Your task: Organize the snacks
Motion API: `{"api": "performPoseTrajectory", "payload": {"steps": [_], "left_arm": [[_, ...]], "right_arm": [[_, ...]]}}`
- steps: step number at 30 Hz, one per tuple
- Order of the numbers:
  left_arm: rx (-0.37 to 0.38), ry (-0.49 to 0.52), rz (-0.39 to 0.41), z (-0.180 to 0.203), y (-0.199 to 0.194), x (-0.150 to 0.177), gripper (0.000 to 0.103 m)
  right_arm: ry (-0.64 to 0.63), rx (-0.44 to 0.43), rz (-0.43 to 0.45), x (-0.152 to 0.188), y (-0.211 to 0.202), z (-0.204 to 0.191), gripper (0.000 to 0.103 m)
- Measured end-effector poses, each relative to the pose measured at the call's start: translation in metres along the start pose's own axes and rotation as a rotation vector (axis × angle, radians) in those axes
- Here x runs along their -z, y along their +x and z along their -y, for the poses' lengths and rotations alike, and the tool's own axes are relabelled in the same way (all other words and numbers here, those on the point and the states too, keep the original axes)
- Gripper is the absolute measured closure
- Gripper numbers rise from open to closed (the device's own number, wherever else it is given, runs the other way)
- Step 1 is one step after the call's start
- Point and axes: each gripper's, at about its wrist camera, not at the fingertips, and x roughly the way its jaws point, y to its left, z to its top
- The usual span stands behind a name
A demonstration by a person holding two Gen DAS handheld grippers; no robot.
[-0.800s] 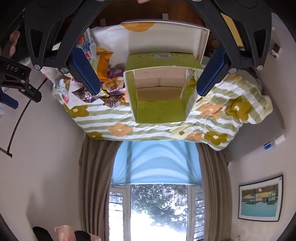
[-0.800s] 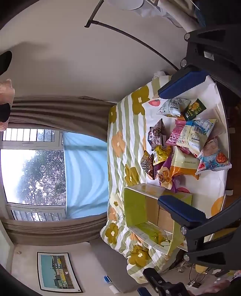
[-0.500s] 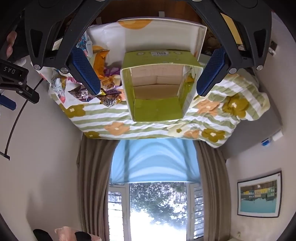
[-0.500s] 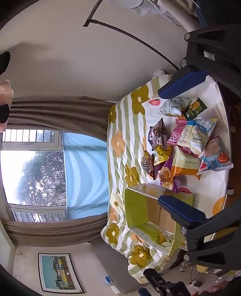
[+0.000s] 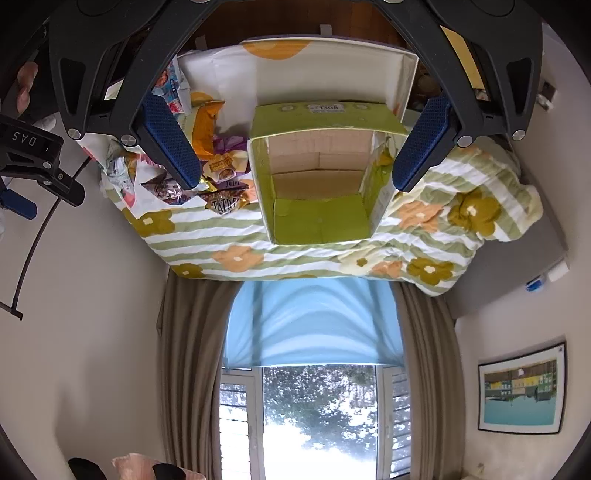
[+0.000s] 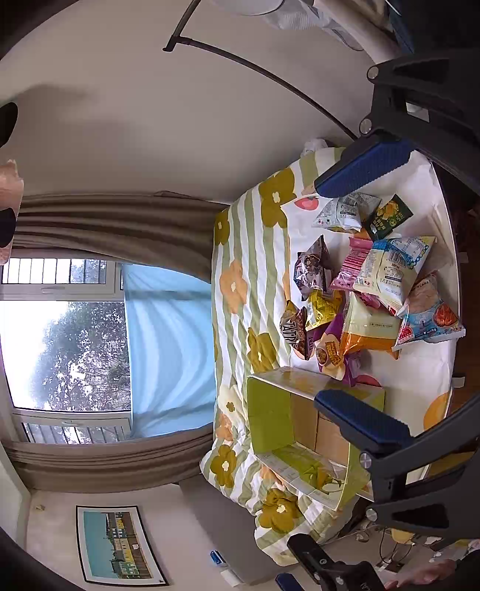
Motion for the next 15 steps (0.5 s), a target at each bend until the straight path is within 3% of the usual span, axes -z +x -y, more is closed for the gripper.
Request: {"api": "performPoseTrajectory", "payload": {"steps": [15], "left_arm": [[-0.021, -0.017, -0.017, 0.0038, -0.0050, 0.0029, 0.000]], "right_arm": [[-0.001, 0.000, -0.015, 0.0034, -0.0041, 0.0039, 0.000]]}}
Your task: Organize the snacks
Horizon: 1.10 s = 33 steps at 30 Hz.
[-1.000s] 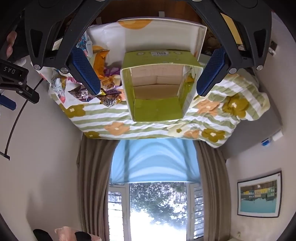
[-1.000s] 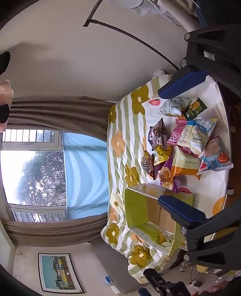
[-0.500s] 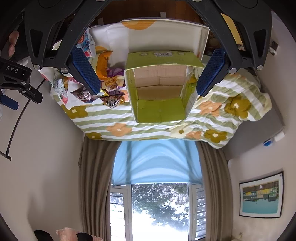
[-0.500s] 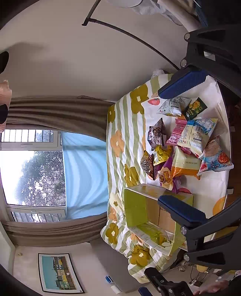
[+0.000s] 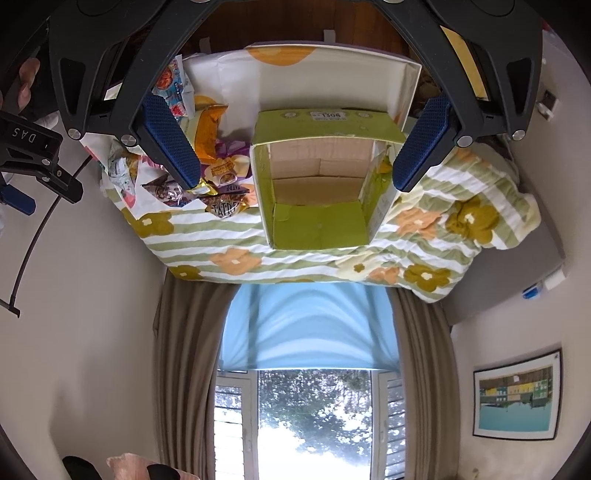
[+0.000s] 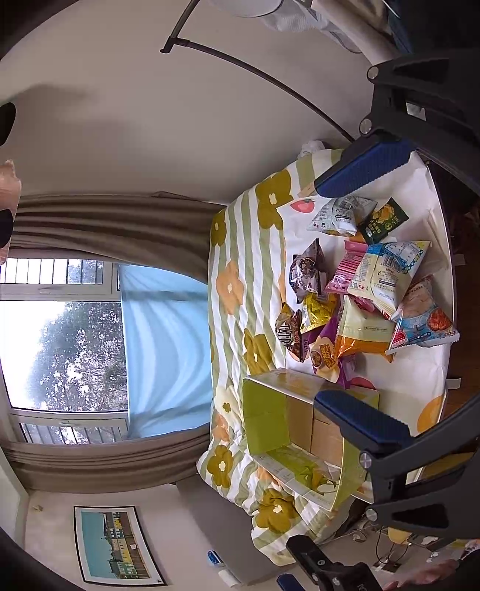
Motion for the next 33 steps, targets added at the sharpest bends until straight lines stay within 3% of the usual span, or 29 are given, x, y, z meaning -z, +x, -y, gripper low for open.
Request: {"api": "performPoseTrajectory", "payload": {"steps": [33], "left_arm": [[0.015, -0.003, -0.029, 0.0028, 0.0016, -0.0004, 0.000]], "right_arm": [[0.002, -0.010, -0.009, 0.0011, -0.0035, 0.0026, 0.000]]}}
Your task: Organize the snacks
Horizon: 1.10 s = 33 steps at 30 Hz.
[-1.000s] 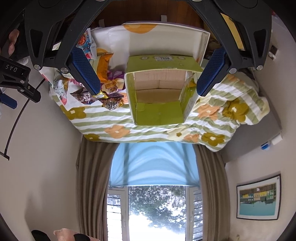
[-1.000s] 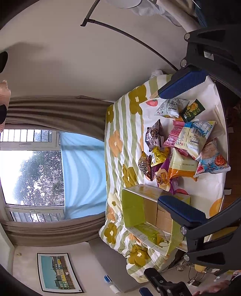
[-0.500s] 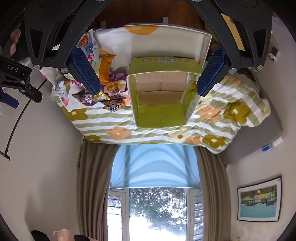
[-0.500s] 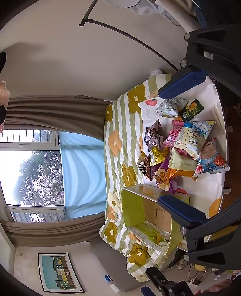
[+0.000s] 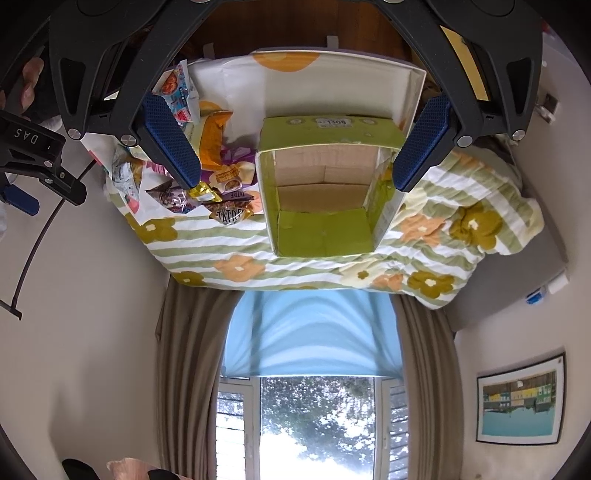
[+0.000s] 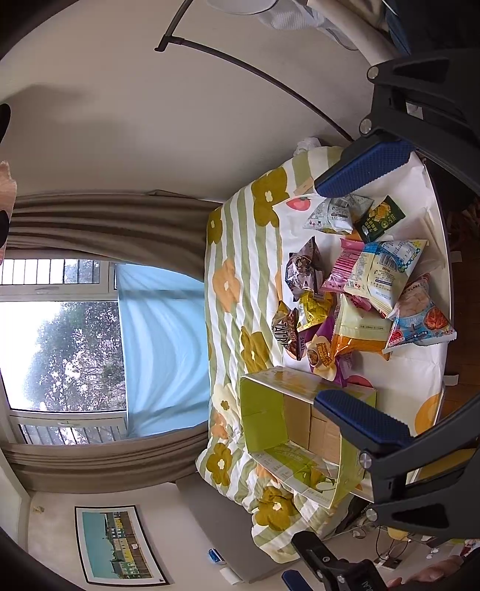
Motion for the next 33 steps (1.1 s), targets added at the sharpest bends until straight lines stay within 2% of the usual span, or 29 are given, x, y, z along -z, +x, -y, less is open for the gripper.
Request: {"api": "performPoseTrajectory", "payload": {"steps": [27, 30, 33], "left_arm": [[0.005, 0.002, -0.007, 0.001, 0.003, 0.002, 0.000], [0.025, 0.001, -0.035, 0.002, 0.008, 0.001, 0.000], [0.076, 0.009, -0.096, 0.008, 0.022, 0.003, 0.000]], "right_arm": [[0.003, -0.005, 0.000, 0.000, 0.000, 0.002, 0.000], [0.010, -0.009, -0.001, 0.003, -0.002, 0.002, 0.000], [0.027, -0.008, -0.015, 0.005, -0.004, 0.010, 0.000]]}}
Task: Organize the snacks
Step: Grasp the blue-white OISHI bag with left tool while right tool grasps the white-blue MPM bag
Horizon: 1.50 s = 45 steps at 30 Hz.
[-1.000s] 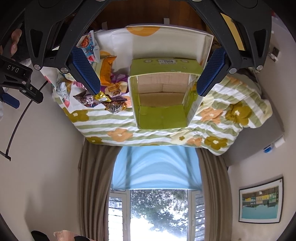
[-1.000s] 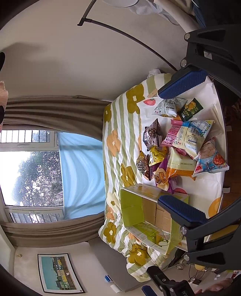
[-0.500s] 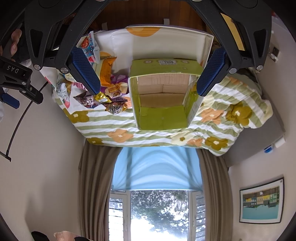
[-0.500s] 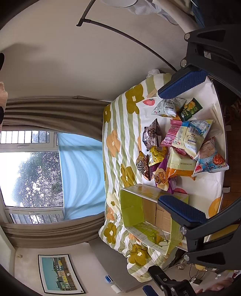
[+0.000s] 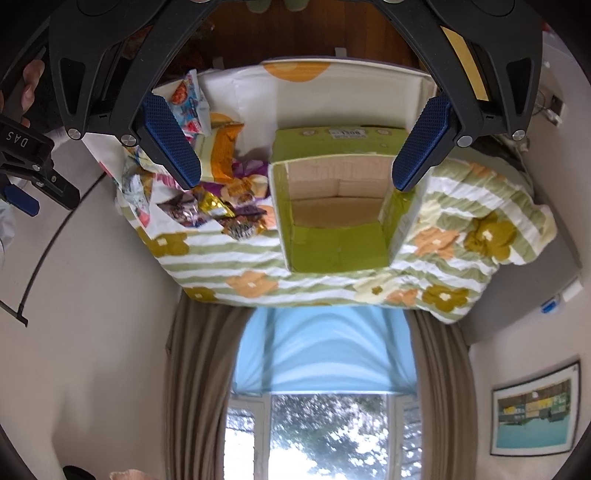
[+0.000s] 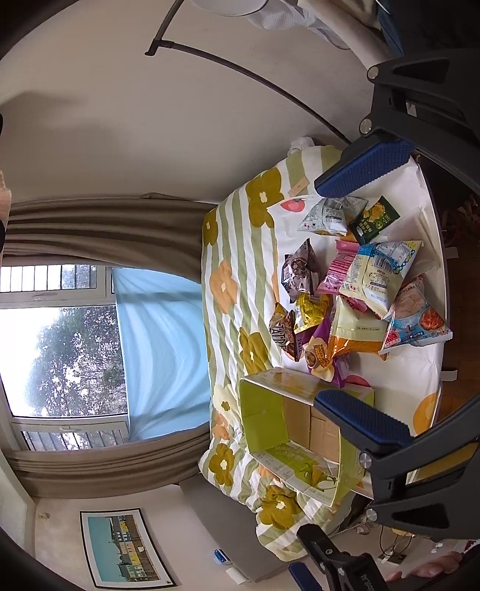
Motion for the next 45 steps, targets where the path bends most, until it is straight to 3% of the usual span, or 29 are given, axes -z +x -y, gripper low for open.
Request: {"api": "performPoseTrajectory", "payload": {"steps": [4, 11, 18, 21, 27, 35, 39, 42, 45], "left_arm": [[0.101, 0.018, -0.087, 0.014, 0.029, 0.009, 0.000], [0.205, 0.036, -0.233, 0.064, 0.088, 0.049, 0.000], [0.253, 0.033, -0.381, 0.111, 0.142, 0.102, 0.000], [0.255, 0.013, -0.418, 0.121, 0.160, 0.116, 0.000], [0.262, -0.014, -0.444, 0.134, 0.185, 0.135, 0.001], [0.272, -0.040, -0.455, 0.143, 0.211, 0.149, 0.002], [0.290, -0.069, -0.477, 0.144, 0.223, 0.150, 0.015], [0.302, -0.094, -0.476, 0.142, 0.226, 0.149, 0.020], [0.304, -0.100, -0.466, 0.141, 0.224, 0.148, 0.033]], "right_arm": [[0.034, 0.027, -0.050, 0.007, 0.008, 0.020, 0.000], [0.086, 0.017, -0.145, 0.041, 0.039, 0.070, 0.000], [0.077, -0.097, -0.232, 0.066, 0.090, 0.112, 0.000], [0.027, -0.202, -0.271, 0.073, 0.115, 0.118, 0.000], [-0.009, -0.427, -0.364, 0.086, 0.161, 0.104, 0.000], [-0.040, -0.523, -0.440, 0.099, 0.208, 0.082, 0.000], [-0.052, -0.539, -0.451, 0.100, 0.221, 0.079, 0.000], [-0.062, -0.543, -0.447, 0.100, 0.225, 0.079, 0.000], [-0.055, -0.546, -0.448, 0.100, 0.230, 0.080, 0.000]]}}
